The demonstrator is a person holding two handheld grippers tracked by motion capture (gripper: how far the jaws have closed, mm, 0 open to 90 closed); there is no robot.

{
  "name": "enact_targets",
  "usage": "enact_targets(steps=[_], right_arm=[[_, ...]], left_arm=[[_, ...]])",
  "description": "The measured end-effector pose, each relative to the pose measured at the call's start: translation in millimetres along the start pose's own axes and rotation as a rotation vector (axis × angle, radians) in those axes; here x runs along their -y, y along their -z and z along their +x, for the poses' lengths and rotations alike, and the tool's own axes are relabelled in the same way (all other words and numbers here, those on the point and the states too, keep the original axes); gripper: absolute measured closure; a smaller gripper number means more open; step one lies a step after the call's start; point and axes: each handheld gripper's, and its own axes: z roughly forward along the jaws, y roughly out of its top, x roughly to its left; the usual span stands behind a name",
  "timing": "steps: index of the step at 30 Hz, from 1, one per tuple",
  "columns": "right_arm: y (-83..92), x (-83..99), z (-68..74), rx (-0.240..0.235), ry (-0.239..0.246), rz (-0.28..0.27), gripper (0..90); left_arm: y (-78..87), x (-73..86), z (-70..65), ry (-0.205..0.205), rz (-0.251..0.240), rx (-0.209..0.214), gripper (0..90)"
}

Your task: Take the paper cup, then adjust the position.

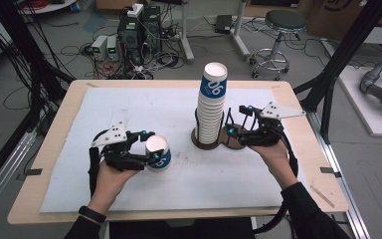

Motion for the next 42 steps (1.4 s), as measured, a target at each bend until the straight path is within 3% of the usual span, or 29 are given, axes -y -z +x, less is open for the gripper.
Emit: enact_targets(steps=[13, 23, 28, 42], right_arm=[[9.4, 26.6, 12.1, -0.004, -0.023, -0.020, 15.7], [5.8, 46.2, 20.3, -0.003, -0.025, 0.007, 15.7], [1.0, 50.3, 23.2, -0.007, -0.024, 0.030, 15.7], [5.8, 51.4, 22.6, -0.012, -0.015, 0.010, 15.7]], left_arm=[[4.6, 2.2, 1.1, 0.006, 0.000, -0.014, 29.6], [7.1, 1.5, 1.8, 0.004, -0.007, -0.008, 29.6], [7.4, 1.9, 2.1, 0.006, -0.010, -0.013, 29.6], [1.1, -1.1, -0.7, -0.009, -0.005, 0.008, 29.6]])
